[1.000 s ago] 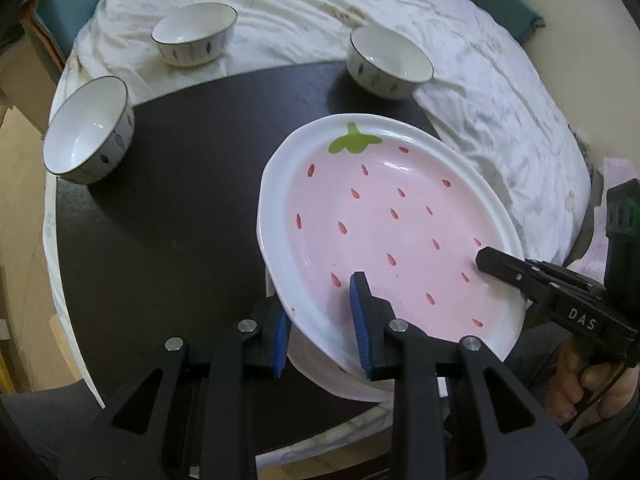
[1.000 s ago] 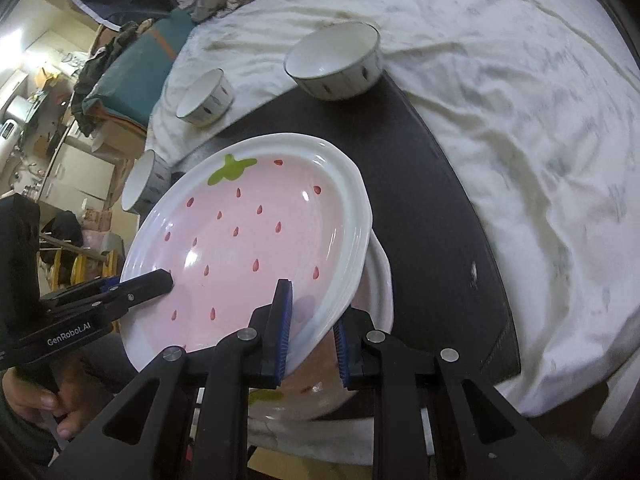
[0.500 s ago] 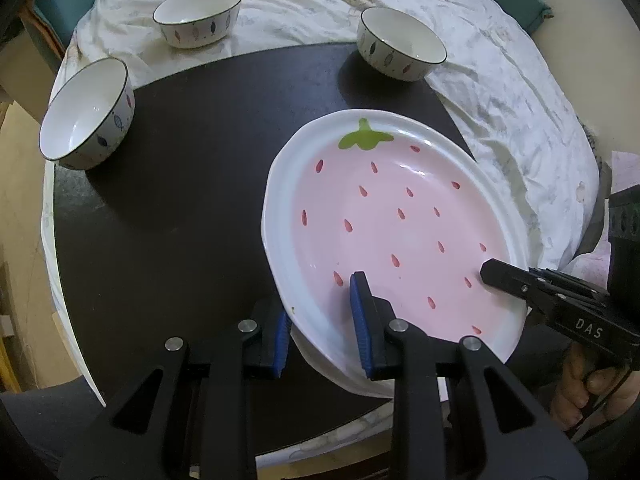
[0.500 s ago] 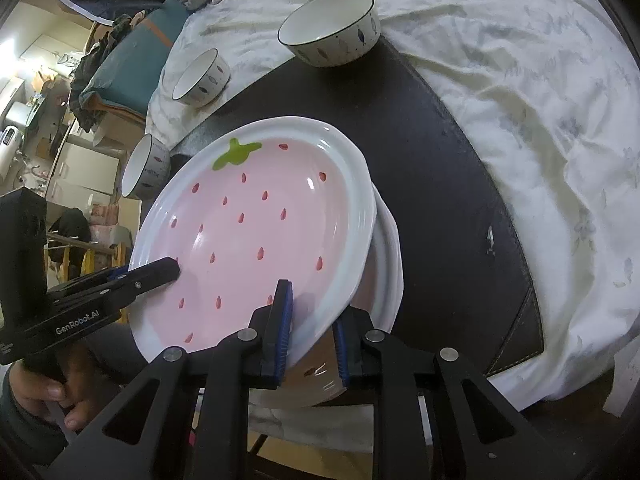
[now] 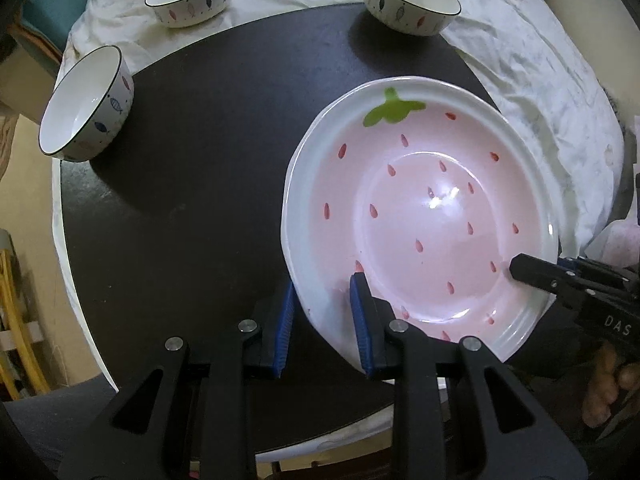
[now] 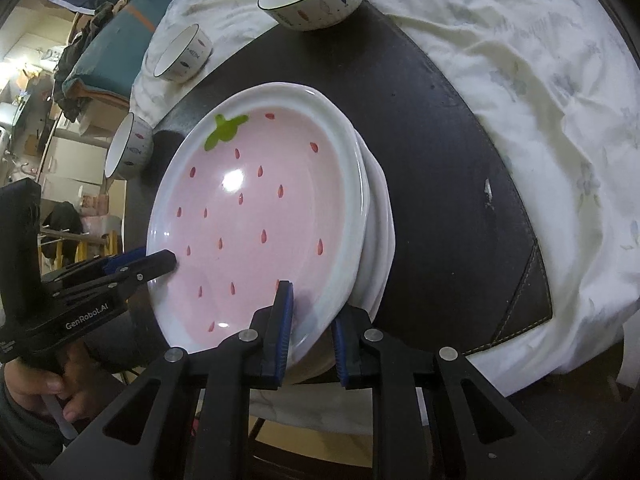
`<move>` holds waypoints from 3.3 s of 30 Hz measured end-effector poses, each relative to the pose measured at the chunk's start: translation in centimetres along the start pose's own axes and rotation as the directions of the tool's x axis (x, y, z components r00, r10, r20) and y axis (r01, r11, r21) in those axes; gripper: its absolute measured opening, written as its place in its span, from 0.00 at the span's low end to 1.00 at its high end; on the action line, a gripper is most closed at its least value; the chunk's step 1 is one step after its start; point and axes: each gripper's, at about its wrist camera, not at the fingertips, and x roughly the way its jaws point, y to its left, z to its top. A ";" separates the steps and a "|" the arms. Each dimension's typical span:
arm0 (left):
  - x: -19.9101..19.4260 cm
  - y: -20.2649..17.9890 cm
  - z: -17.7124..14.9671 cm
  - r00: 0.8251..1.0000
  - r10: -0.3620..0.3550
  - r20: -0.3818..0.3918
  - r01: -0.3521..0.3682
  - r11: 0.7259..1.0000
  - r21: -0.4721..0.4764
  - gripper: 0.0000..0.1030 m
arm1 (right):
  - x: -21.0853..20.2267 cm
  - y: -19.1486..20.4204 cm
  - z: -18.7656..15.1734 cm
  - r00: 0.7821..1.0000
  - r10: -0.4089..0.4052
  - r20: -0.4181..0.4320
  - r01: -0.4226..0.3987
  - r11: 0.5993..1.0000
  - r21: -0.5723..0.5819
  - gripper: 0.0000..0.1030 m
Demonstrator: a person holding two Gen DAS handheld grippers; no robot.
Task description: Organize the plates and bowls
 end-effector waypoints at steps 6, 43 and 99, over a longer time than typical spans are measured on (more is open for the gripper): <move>0.3 -0.4 -0.4 0.999 0.040 0.002 -0.040 0.998 0.045 0.23 | 0.1 0.6 -0.1 1.000 -0.025 -0.017 0.025 0.999 -0.029 0.19; 0.6 0.7 0.1 0.997 0.071 -0.024 -0.070 0.997 0.006 0.54 | -1.5 0.2 -0.8 0.998 -0.040 -0.049 0.042 0.999 0.031 0.20; 2.8 9.4 6.5 0.999 -0.046 0.024 0.051 0.947 -0.317 0.32 | 7.4 4.6 9.5 0.994 -0.067 -0.089 0.067 0.998 -0.012 0.44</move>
